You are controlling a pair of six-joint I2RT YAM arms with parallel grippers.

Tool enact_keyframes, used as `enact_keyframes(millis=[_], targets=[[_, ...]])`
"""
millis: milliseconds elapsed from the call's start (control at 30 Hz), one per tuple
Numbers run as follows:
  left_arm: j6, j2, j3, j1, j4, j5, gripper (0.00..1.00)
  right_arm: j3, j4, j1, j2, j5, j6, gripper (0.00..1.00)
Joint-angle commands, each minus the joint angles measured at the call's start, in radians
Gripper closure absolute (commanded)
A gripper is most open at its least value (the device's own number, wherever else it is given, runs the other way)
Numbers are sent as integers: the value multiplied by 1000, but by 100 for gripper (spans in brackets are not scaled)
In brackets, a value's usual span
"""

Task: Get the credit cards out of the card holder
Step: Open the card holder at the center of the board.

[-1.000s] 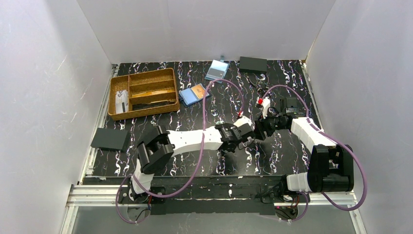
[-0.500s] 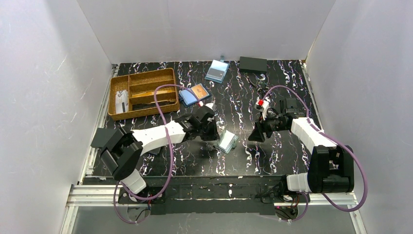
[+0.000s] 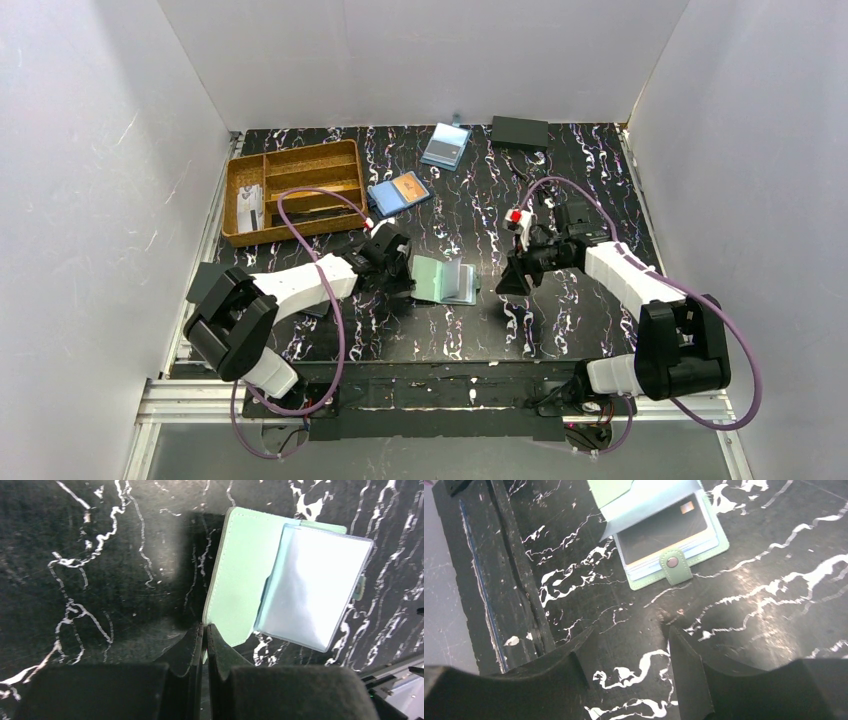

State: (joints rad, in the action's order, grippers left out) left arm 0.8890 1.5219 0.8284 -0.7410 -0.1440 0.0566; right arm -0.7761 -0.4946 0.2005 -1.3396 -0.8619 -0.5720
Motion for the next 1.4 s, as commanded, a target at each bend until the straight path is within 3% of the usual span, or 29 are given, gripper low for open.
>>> enact_keyframes(millis=[0, 167, 333, 400, 533, 767, 1033, 1267, 1367], targets=[[-67, -6, 13, 26, -111, 52, 100, -59, 11, 99, -21, 46, -7, 38], [-73, 27, -3, 28, -139, 66, 100, -152, 49, 184, -85, 106, 61, 45], [-80, 26, -18, 28, -160, 73, 100, -157, 174, 287, -157, 207, 203, 72], [-83, 22, -22, 28, -166, 72, 95, -145, 216, 311, -176, 214, 233, 80], [-94, 17, -23, 29, -165, 48, 82, -153, 243, 353, -210, 253, 245, 85], [-83, -13, -32, 28, -137, 0, 74, -292, 243, 433, -339, 270, 307, 87], [-119, -196, -85, 28, -128, -7, 44, -463, 240, 504, -493, 214, 434, 87], [-210, -468, -209, 32, -127, -47, 3, -499, 265, 521, -617, 190, 530, 87], [-182, -550, -281, 36, -37, -172, 2, -484, 271, 522, -626, 195, 522, 86]])
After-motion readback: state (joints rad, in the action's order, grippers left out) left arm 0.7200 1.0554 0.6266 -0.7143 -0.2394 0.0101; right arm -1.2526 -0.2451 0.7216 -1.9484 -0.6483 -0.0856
